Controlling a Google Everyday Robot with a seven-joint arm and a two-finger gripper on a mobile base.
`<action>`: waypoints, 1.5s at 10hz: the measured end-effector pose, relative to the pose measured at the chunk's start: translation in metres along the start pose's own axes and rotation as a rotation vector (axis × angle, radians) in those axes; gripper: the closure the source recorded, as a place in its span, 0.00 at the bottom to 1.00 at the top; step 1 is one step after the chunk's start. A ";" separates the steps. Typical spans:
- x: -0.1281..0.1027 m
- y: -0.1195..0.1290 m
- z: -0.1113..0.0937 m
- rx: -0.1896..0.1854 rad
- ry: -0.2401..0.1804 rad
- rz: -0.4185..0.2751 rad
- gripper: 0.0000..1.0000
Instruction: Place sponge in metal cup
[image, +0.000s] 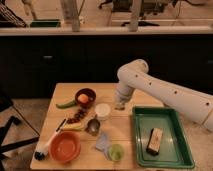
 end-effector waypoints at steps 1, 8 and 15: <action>0.009 -0.013 -0.002 0.016 -0.006 -0.024 0.68; 0.026 -0.053 -0.012 0.038 0.053 -0.256 0.20; 0.025 -0.084 -0.002 0.004 0.131 -0.534 0.20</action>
